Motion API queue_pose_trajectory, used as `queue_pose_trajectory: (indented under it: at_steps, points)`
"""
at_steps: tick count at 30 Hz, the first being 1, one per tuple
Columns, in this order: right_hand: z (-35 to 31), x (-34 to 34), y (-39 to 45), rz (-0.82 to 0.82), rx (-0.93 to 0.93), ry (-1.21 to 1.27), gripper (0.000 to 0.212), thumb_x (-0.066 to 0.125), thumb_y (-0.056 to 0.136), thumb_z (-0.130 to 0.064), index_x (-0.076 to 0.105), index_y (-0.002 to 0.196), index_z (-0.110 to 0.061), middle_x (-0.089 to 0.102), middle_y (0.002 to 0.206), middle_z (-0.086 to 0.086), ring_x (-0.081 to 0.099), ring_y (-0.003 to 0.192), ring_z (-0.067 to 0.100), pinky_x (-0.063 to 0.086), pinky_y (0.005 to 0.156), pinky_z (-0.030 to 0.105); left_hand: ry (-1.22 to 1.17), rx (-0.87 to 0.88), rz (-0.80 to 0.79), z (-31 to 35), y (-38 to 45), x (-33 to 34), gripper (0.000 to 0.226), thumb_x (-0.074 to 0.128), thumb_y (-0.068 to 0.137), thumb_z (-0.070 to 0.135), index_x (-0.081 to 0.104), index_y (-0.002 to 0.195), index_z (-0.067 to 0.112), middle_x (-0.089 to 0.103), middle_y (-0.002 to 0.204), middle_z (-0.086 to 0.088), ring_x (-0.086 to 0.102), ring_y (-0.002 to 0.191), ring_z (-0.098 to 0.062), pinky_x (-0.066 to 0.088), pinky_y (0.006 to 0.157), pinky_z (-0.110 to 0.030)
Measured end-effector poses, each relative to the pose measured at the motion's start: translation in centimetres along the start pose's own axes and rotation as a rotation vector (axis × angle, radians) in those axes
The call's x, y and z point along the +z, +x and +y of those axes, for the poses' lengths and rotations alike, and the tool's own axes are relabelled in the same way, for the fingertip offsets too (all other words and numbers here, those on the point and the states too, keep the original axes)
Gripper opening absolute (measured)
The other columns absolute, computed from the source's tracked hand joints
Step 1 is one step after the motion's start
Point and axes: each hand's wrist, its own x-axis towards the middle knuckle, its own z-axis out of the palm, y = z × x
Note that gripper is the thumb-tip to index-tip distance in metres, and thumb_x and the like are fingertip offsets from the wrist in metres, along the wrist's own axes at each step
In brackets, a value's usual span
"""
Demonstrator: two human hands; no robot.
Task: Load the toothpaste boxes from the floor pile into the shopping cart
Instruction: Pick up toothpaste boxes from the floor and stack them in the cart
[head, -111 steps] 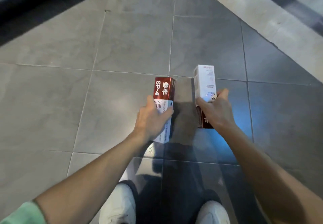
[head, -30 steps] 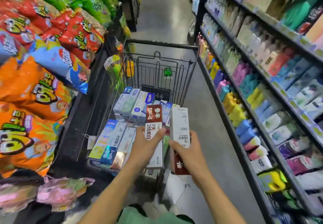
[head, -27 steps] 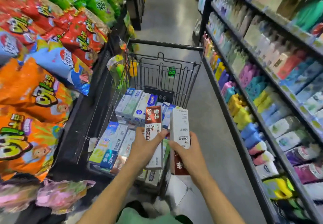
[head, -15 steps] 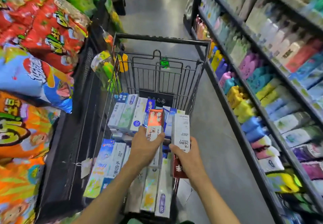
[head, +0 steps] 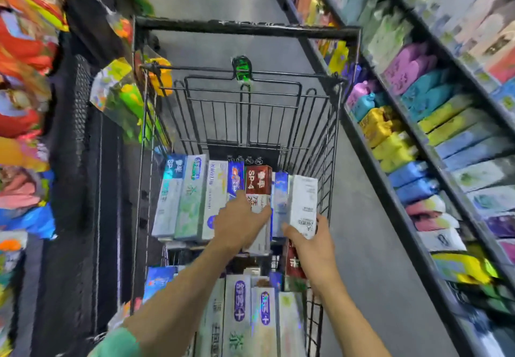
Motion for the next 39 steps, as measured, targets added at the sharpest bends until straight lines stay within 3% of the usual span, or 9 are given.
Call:
queue_pose_trajectory:
  at_steps: [3, 8, 14, 19, 22, 26, 30, 34, 39]
  points:
    - [1.5, 0.5, 1.5, 0.023, 0.031, 0.010, 0.045, 0.081, 0.083, -0.019, 0.057, 0.120, -0.026, 0.072, 0.112, -0.007, 0.070, 0.098, 0.009, 0.058, 0.086, 0.035, 0.098, 0.000, -0.053, -0.4, 2.9, 1.5, 0.061, 0.052, 0.084, 0.073, 0.044, 0.114, 0.021, 0.063, 0.097, -0.002, 0.064, 0.094, -0.030, 0.053, 0.085, -0.043]
    - [2.9, 1.6, 3.5, 0.011, 0.023, -0.053, 0.040, 0.081, 0.084, -0.020, 0.058, 0.117, -0.025, 0.072, 0.109, -0.007, 0.070, 0.091, 0.003, 0.054, 0.070, 0.016, 0.212, -0.038, -0.093, -1.7, 6.1, 3.1, 0.090, 0.045, 0.087, 0.076, 0.037, 0.144, 0.007, 0.067, 0.106, -0.008, 0.066, 0.099, -0.031, 0.053, 0.085, -0.039]
    - [3.7, 3.0, 5.6, -0.032, 0.064, -0.104, 0.051, 0.078, 0.086, -0.018, 0.046, 0.124, -0.030, 0.064, 0.108, -0.017, 0.064, 0.088, -0.009, 0.051, 0.060, 0.010, 0.433, -0.005, -0.086, -2.3, 7.5, 3.9, 0.089, 0.043, 0.088, 0.080, 0.038, 0.139, 0.009, 0.067, 0.112, -0.009, 0.066, 0.102, -0.031, 0.049, 0.082, -0.039]
    - [4.6, 3.7, 7.5, -0.027, 0.105, -0.190, 0.055, 0.077, 0.088, -0.020, 0.040, 0.129, -0.023, 0.060, 0.115, -0.003, 0.061, 0.091, -0.001, 0.050, 0.054, 0.009, 0.554, 0.039, -0.092, -3.2, 8.1, 3.8, 0.091, 0.033, 0.087, 0.085, 0.034, 0.143, 0.013, 0.068, 0.107, -0.005, 0.067, 0.096, -0.027, 0.050, 0.078, -0.038]
    - [5.2, 4.7, 8.8, 0.000, 0.090, -0.283, 0.058, 0.078, 0.086, -0.028, 0.042, 0.130, -0.020, 0.054, 0.126, 0.003, 0.058, 0.107, 0.008, 0.055, 0.069, 0.017, 0.559, 0.154, 0.000, -4.6, 7.7, 3.4, 0.074, 0.035, 0.094, 0.076, 0.040, 0.135, 0.015, 0.065, 0.110, -0.004, 0.065, 0.095, -0.023, 0.053, 0.078, -0.037]
    - [5.3, 6.9, 9.9, 0.020, 0.080, -0.382, 0.061, 0.077, 0.087, -0.030, 0.043, 0.134, -0.010, 0.045, 0.122, 0.003, 0.048, 0.114, 0.016, 0.044, 0.089, 0.024, 0.568, 0.341, 0.084, -7.2, 7.2, 2.7, 0.057, 0.041, 0.098, 0.065, 0.049, 0.122, 0.014, 0.062, 0.111, -0.007, 0.058, 0.094, -0.023, 0.049, 0.078, -0.037]
    - [5.1, 8.6, 10.9, 0.003, 0.090, -0.511, 0.061, 0.073, 0.087, -0.034, 0.044, 0.133, -0.009, 0.040, 0.125, 0.005, 0.044, 0.119, 0.021, 0.043, 0.093, 0.031, 0.469, 0.434, 0.178, -8.2, 7.0, 1.9, 0.045, 0.052, 0.097, 0.055, 0.053, 0.114, 0.013, 0.061, 0.106, -0.006, 0.055, 0.093, -0.022, 0.048, 0.080, -0.039]
    - [4.9, 8.6, 11.8, -0.019, 0.065, -0.596, 0.060, 0.069, 0.090, -0.037, 0.046, 0.135, -0.006, 0.047, 0.129, 0.013, 0.047, 0.123, 0.030, 0.046, 0.100, 0.039, 0.431, 0.481, 0.128, -7.5, 6.7, 0.8, 0.049, 0.041, 0.100, 0.058, 0.053, 0.123, 0.016, 0.061, 0.115, 0.000, 0.056, 0.105, -0.020, 0.046, 0.095, -0.039]
    - [3.4, 7.2, 11.2, -0.078, -0.014, -0.848, 0.061, 0.058, 0.094, -0.049, 0.045, 0.140, -0.011, 0.051, 0.131, 0.013, 0.048, 0.122, 0.033, 0.046, 0.102, 0.046, 0.489, 0.535, 0.017, -5.8, 6.0, -0.9, 0.065, 0.028, 0.101, 0.060, 0.041, 0.147, 0.016, 0.049, 0.148, -0.001, 0.043, 0.138, -0.020, 0.033, 0.116, -0.042]
